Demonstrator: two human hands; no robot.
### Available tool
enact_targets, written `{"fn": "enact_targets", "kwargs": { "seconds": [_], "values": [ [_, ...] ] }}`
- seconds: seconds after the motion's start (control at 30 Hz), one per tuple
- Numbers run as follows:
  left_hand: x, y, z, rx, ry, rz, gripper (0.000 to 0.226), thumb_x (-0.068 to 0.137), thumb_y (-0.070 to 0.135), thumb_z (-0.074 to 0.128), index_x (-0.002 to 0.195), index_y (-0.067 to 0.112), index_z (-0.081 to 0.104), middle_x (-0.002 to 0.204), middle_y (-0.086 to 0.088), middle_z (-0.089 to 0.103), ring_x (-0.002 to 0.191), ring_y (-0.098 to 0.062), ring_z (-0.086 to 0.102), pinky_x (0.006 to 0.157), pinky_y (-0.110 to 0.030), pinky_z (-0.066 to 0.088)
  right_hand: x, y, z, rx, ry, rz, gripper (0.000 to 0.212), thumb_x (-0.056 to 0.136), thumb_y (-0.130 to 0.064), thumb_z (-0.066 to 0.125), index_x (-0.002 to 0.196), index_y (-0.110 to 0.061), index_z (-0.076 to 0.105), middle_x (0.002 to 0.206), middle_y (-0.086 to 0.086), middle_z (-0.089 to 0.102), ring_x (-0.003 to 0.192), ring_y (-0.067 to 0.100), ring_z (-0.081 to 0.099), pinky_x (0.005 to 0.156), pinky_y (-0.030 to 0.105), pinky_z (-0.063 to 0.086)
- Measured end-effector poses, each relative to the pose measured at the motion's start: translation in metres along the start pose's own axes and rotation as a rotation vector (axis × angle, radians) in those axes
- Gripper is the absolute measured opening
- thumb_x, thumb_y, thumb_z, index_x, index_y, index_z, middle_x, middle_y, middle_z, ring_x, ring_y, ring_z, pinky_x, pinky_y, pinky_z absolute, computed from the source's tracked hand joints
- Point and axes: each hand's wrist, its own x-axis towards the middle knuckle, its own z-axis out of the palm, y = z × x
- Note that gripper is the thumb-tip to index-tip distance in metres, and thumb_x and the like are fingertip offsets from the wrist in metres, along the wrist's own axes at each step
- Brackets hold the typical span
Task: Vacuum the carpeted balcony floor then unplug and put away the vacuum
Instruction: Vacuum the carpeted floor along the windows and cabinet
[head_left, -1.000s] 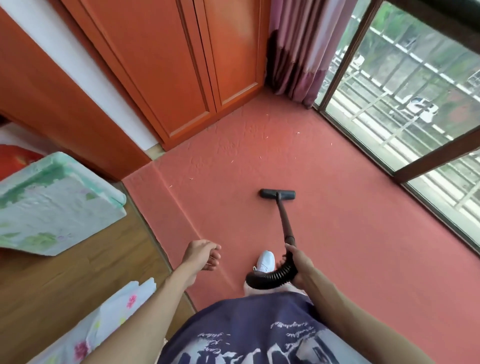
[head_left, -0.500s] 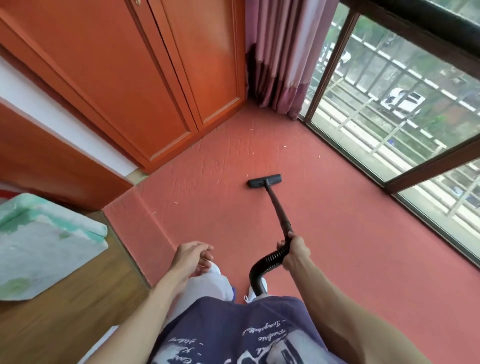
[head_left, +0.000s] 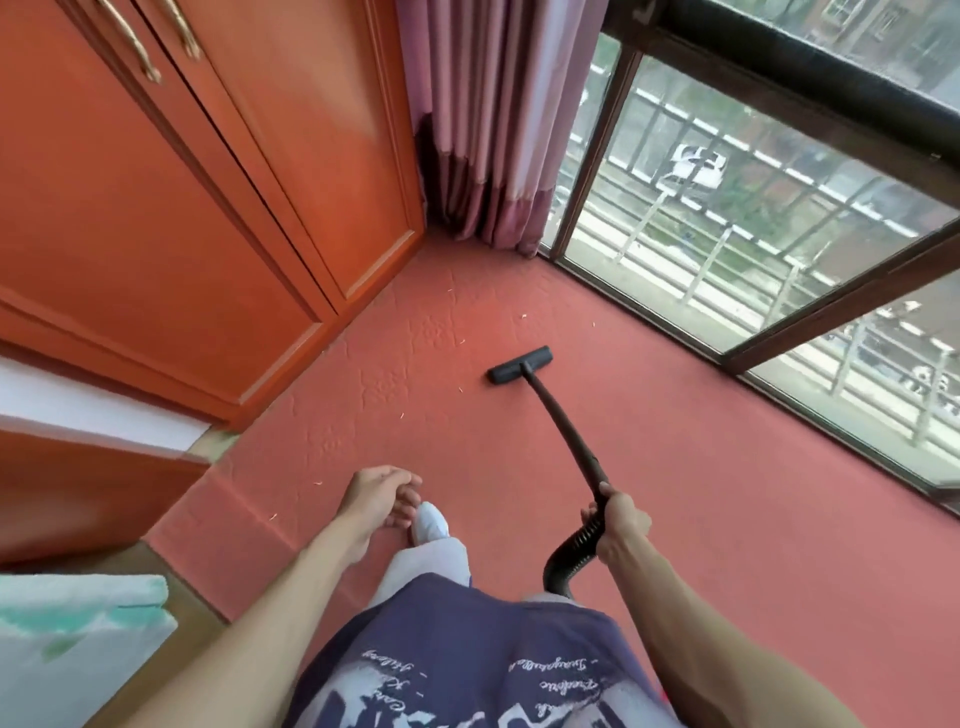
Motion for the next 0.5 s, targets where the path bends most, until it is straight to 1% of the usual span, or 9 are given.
{"fn": "enact_targets", "kwargs": {
  "seconds": [0.1, 0.2, 0.27, 0.37, 0.43, 0.5],
  "values": [
    [0.026, 0.027, -0.013, 0.034, -0.036, 0.012, 0.019, 0.093, 0.005, 0.047, 0.089, 0.002, 0.065, 0.062, -0.008, 0.06, 0.048, -0.017, 0.053, 0.049, -0.025, 0.048, -0.007, -0.008, -0.001, -0.014, 0.018, 0.005, 0.009, 0.087, -0.001, 0.058, 0.08, -0.001, 0.052, 0.052, 0.006, 0.04, 0.033, 0.016, 0.036, 0.035, 0.02, 0.038],
    [0.05, 0.046, -0.017, 0.075, -0.09, 0.012, 0.019, 0.092, 0.005, 0.047, 0.089, 0.003, 0.065, 0.061, -0.007, 0.06, 0.048, -0.017, 0.053, 0.049, -0.025, 0.048, -0.013, -0.029, -0.017, -0.084, 0.009, 0.008, 0.008, 0.088, -0.002, 0.057, 0.082, -0.001, 0.052, 0.053, 0.007, 0.041, 0.035, 0.017, 0.038, 0.039, 0.023, 0.038],
    [0.063, 0.055, -0.014, 0.096, -0.124, 0.002, 0.018, 0.092, 0.006, 0.047, 0.088, 0.003, 0.064, 0.06, -0.006, 0.06, 0.047, -0.017, 0.053, 0.051, -0.026, 0.047, -0.012, -0.045, -0.036, -0.172, -0.001, 0.018, 0.01, 0.089, -0.005, 0.057, 0.081, -0.001, 0.051, 0.053, 0.008, 0.043, 0.034, 0.017, 0.04, 0.041, 0.026, 0.039],
    [0.076, 0.066, -0.003, 0.125, -0.175, -0.02, 0.017, 0.091, 0.006, 0.047, 0.088, 0.003, 0.063, 0.063, -0.009, 0.059, 0.045, -0.018, 0.051, 0.051, -0.026, 0.043, -0.013, -0.056, -0.069, -0.254, -0.061, 0.063, 0.016, 0.091, -0.01, 0.055, 0.079, -0.004, 0.048, 0.053, 0.009, 0.042, 0.035, 0.019, 0.04, 0.038, 0.025, 0.039],
    [0.082, 0.072, 0.006, 0.152, -0.207, -0.024, 0.017, 0.092, 0.006, 0.047, 0.089, 0.002, 0.063, 0.065, -0.01, 0.059, 0.045, -0.018, 0.051, 0.049, -0.026, 0.043, -0.016, -0.052, -0.088, -0.252, -0.078, 0.102, 0.018, 0.093, -0.012, 0.054, 0.077, -0.005, 0.047, 0.054, 0.009, 0.041, 0.036, 0.02, 0.04, 0.038, 0.024, 0.039],
    [0.085, 0.079, 0.014, 0.173, -0.24, -0.027, 0.017, 0.092, 0.005, 0.047, 0.089, 0.001, 0.063, 0.064, -0.011, 0.058, 0.045, -0.018, 0.051, 0.047, -0.024, 0.043, -0.022, -0.04, -0.097, -0.198, -0.095, 0.143, 0.019, 0.095, -0.013, 0.051, 0.078, -0.005, 0.047, 0.053, 0.008, 0.04, 0.034, 0.019, 0.039, 0.037, 0.023, 0.038]
  ]
}}
